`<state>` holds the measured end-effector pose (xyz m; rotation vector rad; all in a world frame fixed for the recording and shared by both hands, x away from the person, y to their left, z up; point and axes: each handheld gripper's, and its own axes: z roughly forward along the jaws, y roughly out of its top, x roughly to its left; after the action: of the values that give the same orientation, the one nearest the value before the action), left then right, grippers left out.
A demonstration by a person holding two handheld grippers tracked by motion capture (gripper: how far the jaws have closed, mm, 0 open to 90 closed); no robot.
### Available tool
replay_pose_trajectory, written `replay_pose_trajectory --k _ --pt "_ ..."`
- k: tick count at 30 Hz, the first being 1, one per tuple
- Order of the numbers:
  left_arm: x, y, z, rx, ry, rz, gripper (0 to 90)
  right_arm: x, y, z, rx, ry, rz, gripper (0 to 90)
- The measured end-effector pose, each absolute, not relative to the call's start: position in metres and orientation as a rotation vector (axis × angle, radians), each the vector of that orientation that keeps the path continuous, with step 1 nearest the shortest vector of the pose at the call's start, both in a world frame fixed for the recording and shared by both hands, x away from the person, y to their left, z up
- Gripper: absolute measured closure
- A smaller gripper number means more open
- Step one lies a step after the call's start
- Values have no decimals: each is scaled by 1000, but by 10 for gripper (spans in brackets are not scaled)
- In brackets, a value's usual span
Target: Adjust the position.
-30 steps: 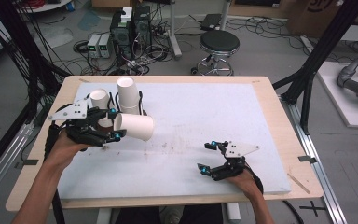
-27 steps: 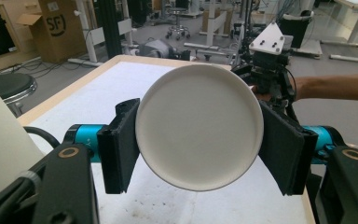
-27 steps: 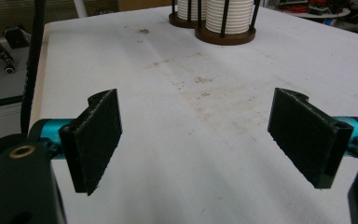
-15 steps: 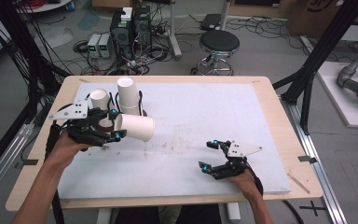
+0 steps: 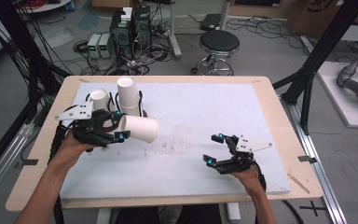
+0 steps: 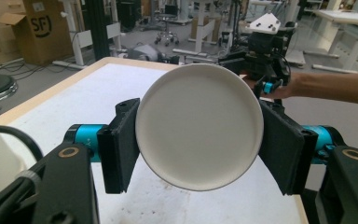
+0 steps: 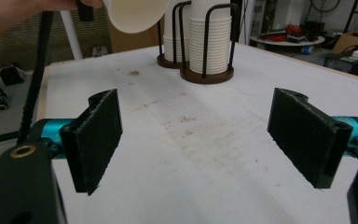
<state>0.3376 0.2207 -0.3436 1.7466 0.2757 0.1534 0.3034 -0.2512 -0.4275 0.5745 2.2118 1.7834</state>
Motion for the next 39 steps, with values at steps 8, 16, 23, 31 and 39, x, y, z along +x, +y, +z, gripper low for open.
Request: replay_pose_trajectory --k 8,16,23,31,39 --pt "337 209 -349 1726 263 117 345 310 -253 -406 550 2175 1874 183" --pt "336 197 -357 1716 245 71 345 320 -246 -387 474 2209 1945 183" --pt "336 186 -362 1714 227 39 345 325 -241 -373 422 2241 1971 183" --pt "335 174 -363 1710 194 12 346 336 -222 -345 338 2253 1986 183" --pt "334 165 -366 1722 172 -9 346 346 -199 -331 282 2292 1985 183"
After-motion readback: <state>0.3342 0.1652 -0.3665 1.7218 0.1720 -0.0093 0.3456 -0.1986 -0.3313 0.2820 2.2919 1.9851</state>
